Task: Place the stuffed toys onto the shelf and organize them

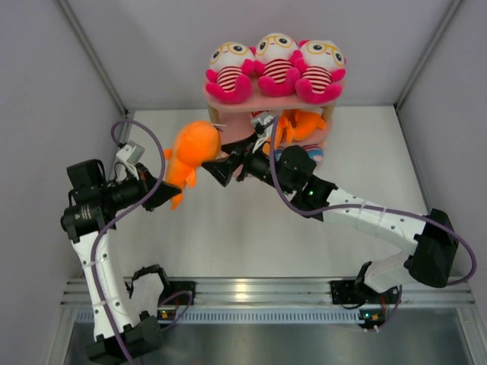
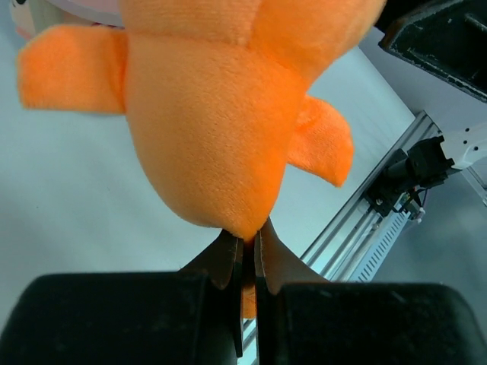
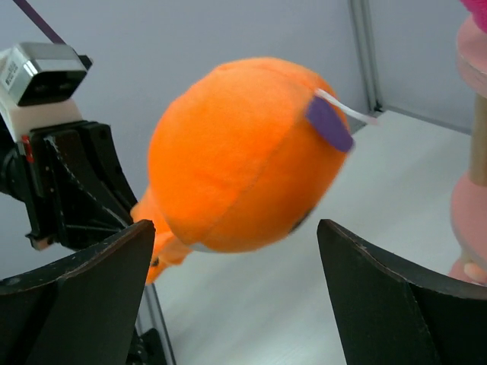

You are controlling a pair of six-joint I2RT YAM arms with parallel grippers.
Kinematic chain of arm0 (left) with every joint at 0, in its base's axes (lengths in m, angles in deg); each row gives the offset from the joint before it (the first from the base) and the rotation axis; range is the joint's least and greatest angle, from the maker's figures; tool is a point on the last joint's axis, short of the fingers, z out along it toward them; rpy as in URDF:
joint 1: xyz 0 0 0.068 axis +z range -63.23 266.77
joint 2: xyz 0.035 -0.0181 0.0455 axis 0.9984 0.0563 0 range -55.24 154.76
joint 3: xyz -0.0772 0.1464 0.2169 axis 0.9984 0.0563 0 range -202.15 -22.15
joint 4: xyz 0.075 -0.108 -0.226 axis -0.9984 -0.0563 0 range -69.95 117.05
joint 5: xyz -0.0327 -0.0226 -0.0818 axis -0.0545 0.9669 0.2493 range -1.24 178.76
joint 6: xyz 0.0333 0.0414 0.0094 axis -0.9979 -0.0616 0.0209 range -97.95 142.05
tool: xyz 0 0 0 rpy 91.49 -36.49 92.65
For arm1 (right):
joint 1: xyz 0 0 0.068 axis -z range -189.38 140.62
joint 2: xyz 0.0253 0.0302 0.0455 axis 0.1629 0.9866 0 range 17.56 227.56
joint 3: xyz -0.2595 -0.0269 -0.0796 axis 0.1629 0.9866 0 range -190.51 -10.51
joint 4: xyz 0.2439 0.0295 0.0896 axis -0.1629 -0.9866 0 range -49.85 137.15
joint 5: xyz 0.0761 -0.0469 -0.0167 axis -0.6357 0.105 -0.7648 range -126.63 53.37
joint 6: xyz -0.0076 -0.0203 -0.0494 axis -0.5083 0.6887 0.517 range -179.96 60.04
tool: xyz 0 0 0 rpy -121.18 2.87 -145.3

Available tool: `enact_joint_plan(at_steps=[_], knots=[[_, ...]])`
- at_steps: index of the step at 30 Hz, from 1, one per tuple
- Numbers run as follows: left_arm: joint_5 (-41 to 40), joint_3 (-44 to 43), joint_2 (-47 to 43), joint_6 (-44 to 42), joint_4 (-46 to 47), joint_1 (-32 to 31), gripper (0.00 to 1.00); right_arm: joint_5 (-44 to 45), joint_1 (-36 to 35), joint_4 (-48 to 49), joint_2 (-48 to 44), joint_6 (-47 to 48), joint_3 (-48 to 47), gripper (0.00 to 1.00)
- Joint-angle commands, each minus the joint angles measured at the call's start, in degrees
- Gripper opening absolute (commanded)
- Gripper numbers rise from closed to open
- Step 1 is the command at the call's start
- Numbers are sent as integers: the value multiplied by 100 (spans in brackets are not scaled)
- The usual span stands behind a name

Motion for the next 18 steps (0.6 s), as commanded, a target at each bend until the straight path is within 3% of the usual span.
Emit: enact_joint_plan(at_steps=[1, 9, 11, 12, 13, 16, 17, 18], knots=[[239, 22, -269, -73, -211, -117, 0, -434, -148, 890, 295, -627, -248, 87], [28, 31, -577, -2, -203, -373, 0, -479, -508, 942, 955, -672, -890, 86], [-51, 31, -586, 7, -211, -425, 0, -505, -622, 960, 1060, -576, -1022, 82], [-51, 31, -586, -2, -211, -425, 0, -505, -657, 1021, 1087, -549, -1058, 75], [-43, 31, -586, -2, -211, -434, 0, -514, -684, 1056, 1113, -523, -1075, 50], [-69, 31, -603, -28, -211, -460, 0, -619, -737, 1205, 1166, -557, -1076, 24], [-121, 48, -612, -20, -203, -487, 0, -628, -737, 1223, 1149, -497, -1058, 6], [-174, 57, -621, -20, -202, -504, 0, -611, -746, 1224, 1114, -418, -1032, 0]])
